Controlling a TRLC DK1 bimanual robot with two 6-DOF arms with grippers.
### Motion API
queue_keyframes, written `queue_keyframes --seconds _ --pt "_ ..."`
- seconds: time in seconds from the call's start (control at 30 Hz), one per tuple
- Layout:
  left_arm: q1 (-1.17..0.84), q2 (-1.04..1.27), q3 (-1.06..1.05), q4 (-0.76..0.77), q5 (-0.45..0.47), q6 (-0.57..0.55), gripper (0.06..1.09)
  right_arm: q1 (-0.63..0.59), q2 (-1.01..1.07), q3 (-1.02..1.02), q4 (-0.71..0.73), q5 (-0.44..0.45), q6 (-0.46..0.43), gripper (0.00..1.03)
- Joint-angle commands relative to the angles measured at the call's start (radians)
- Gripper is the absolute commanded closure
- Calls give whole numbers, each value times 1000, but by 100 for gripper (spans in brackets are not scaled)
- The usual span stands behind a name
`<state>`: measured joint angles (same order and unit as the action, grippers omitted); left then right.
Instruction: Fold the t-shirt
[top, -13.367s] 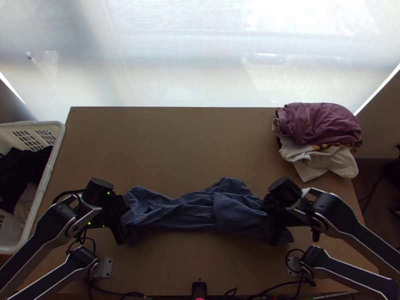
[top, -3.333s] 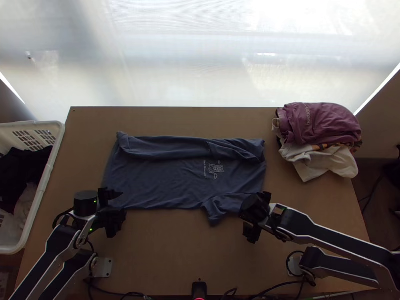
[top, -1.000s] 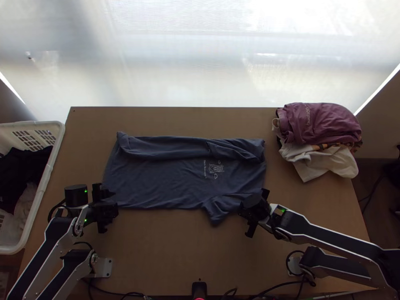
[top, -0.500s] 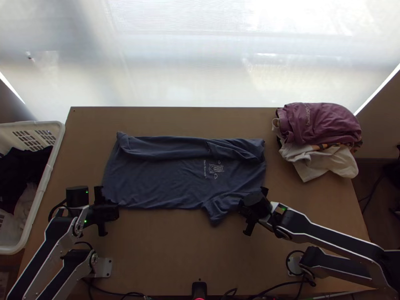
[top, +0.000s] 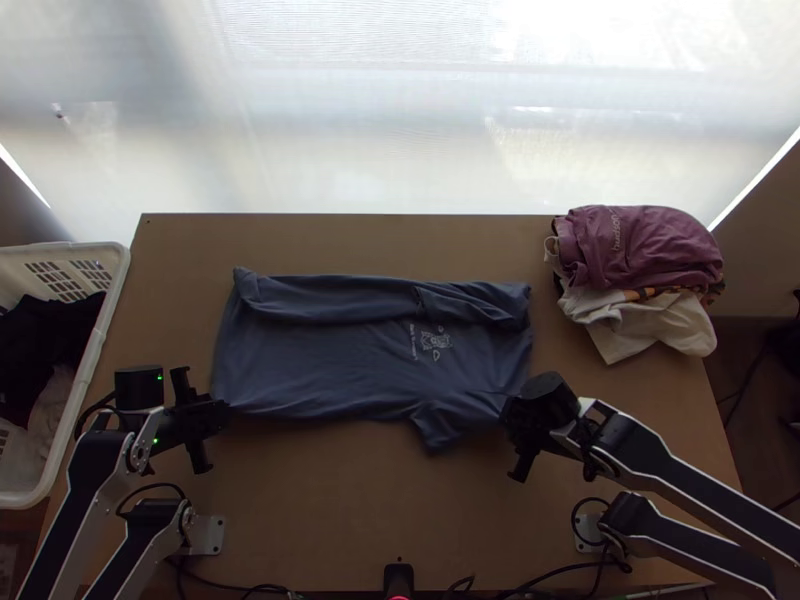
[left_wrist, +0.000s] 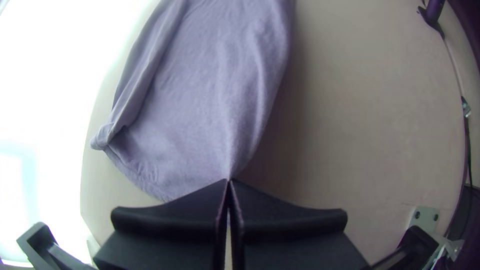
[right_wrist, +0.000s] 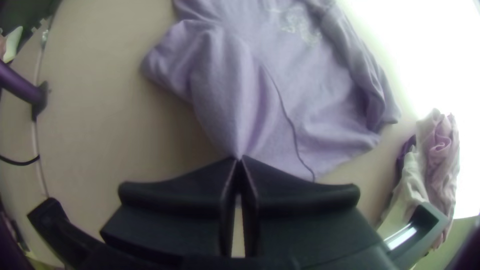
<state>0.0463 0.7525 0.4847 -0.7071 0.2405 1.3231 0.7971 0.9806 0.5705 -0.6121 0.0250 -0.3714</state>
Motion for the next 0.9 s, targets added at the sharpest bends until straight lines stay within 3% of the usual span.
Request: queue_keyframes --seconds 0.0,0.33,0.43,0.67,0.87 --pt "-3 -101 38 -158 2 -4 105 -15 -86 25 -184 -102 11 100" --pt "-5 -134 146 -377 11 27 105 10 -177 69 -388 -192 5 100" --pt "-6 -97 124 -275 13 24 105 -22 -158 63 -364 -189 -24 100" --pt "1 197 186 29 11 13 105 -263 7 135 -255 -192 -156 100" --pt "-6 447 331 141 11 -21 105 -358 202 295 -204 -192 -193 100"
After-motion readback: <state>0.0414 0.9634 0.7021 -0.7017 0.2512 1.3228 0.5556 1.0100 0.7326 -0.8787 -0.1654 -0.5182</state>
